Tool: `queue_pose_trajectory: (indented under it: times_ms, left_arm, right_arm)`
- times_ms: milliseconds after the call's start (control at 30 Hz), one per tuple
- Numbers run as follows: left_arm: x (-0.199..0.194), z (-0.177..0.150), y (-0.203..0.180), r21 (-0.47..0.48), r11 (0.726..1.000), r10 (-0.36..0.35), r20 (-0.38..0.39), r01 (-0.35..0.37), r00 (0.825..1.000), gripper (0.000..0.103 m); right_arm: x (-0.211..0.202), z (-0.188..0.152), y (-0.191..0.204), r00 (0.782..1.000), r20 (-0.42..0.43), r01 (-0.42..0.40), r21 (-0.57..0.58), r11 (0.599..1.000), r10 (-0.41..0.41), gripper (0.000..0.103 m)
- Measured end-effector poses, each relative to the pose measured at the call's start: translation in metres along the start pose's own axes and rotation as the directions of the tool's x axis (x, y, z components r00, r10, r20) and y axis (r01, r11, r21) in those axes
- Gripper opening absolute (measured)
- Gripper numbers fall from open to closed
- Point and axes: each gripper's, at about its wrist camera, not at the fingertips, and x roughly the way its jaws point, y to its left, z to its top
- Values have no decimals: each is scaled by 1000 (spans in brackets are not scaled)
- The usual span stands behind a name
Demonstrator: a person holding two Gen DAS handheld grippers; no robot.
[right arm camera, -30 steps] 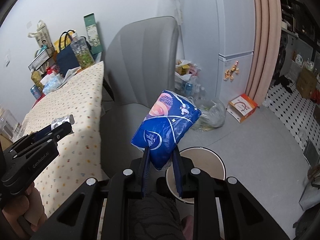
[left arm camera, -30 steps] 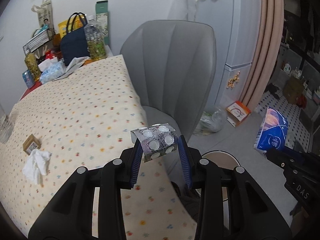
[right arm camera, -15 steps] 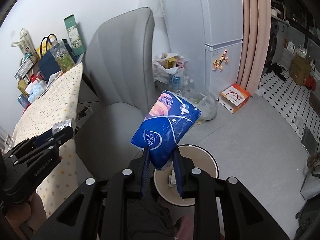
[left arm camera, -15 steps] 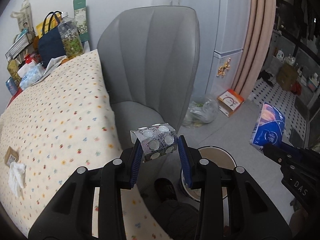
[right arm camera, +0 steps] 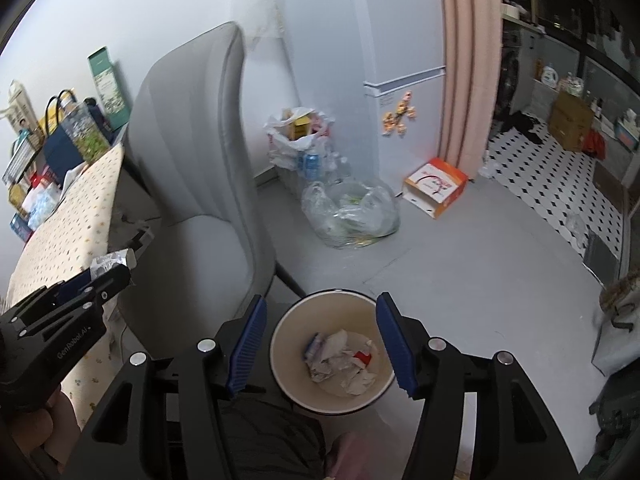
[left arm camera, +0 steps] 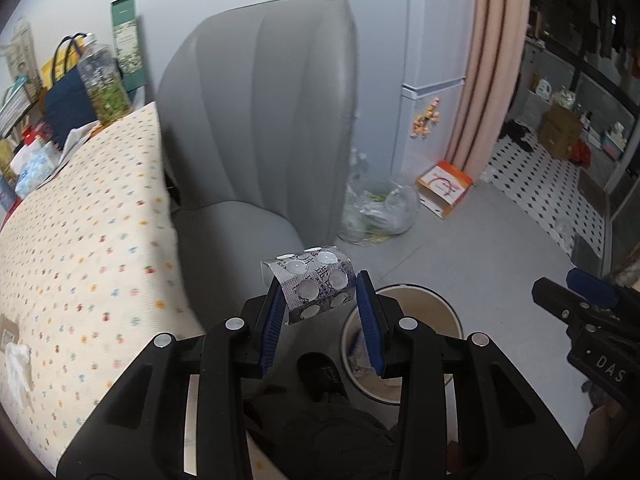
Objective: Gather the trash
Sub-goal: 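Open the right tool to drop the blue tissue pack into the bin, then open the left tool to drop the blister pack into the bin, then move both open tools back over the table toward the white tissue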
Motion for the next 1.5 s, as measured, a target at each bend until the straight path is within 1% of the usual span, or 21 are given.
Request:
queue_pose_trajectory:
  times_ms: [200, 333, 400, 433, 467, 600, 633, 733, 800, 833, 867, 967, 1133, 1267, 1367, 1500]
  left_arm:
    - [3, 4, -33, 49, 997, -60, -4, 60, 998, 36]
    - [4, 7, -59, 84, 990, -117, -13, 118, 993, 36]
    - [4, 9, -66, 83, 985, -151, -20, 152, 988, 54]
    - [3, 10, -67, 80, 984, -161, -14, 162, 987, 69]
    - [1, 10, -67, 79, 983, -168, -3, 168, 986, 74]
    - [-3, 12, -62, 69, 983, -170, 9, 169, 985, 79]
    - [-5, 12, -60, 66, 984, -165, 13, 164, 986, 81]
    - [-13, 12, -48, 48, 988, -147, 38, 145, 988, 90]
    - [-23, 11, -37, 35, 991, -131, 57, 129, 990, 91]
    - [-26, 11, -32, 28, 992, -122, 64, 120, 990, 92]
    - [-30, 10, -27, 20, 994, -113, 71, 112, 991, 95]
    - [-41, 8, -6, -16, 997, -79, 97, 81, 992, 96]
    - [-60, 2, 27, -68, 997, -35, 128, 44, 991, 97]
    - [-75, -6, 57, -123, 992, -10, 151, 28, 989, 97]
    - [-88, -12, 76, -153, 988, 11, 168, 15, 986, 97]
    - [-104, -22, 101, -197, 980, 34, 188, 4, 982, 97]
  right_arm:
    - [-15, -3, -31, 998, 22, 53, 48, 997, -54, 59]
    - [-22, -6, -49, 996, 30, 83, 77, 994, -85, 59]
    - [-25, -7, -54, 995, 34, 89, 89, 992, -93, 59]
    - [-27, -7, -58, 995, 37, 92, 96, 991, -96, 59]
    - [-28, -7, -60, 995, 39, 92, 100, 991, -97, 59]
    - [-30, -7, -60, 995, 44, 89, 99, 991, -93, 61]
    - [-30, -7, -58, 995, 45, 86, 95, 992, -91, 62]
    - [-33, -7, -50, 995, 57, 78, 79, 994, -83, 70]
    - [-36, -7, -43, 995, 67, 70, 68, 995, -75, 78]
    - [-39, -7, -37, 995, 76, 66, 56, 996, -70, 80]
    - [-40, -6, -33, 995, 80, 63, 49, 997, -67, 82]
    - [-46, -5, -17, 994, 94, 46, 18, 999, -47, 88]
    - [-55, -5, 12, 994, 107, 19, -28, 999, -16, 91]
    - [-66, -6, 40, 992, 129, 6, -76, 997, 4, 95]
    - [-77, -8, 66, 989, 146, -8, -114, 993, 25, 95]
    - [-88, -10, 91, 987, 154, -20, -162, 987, 45, 95]
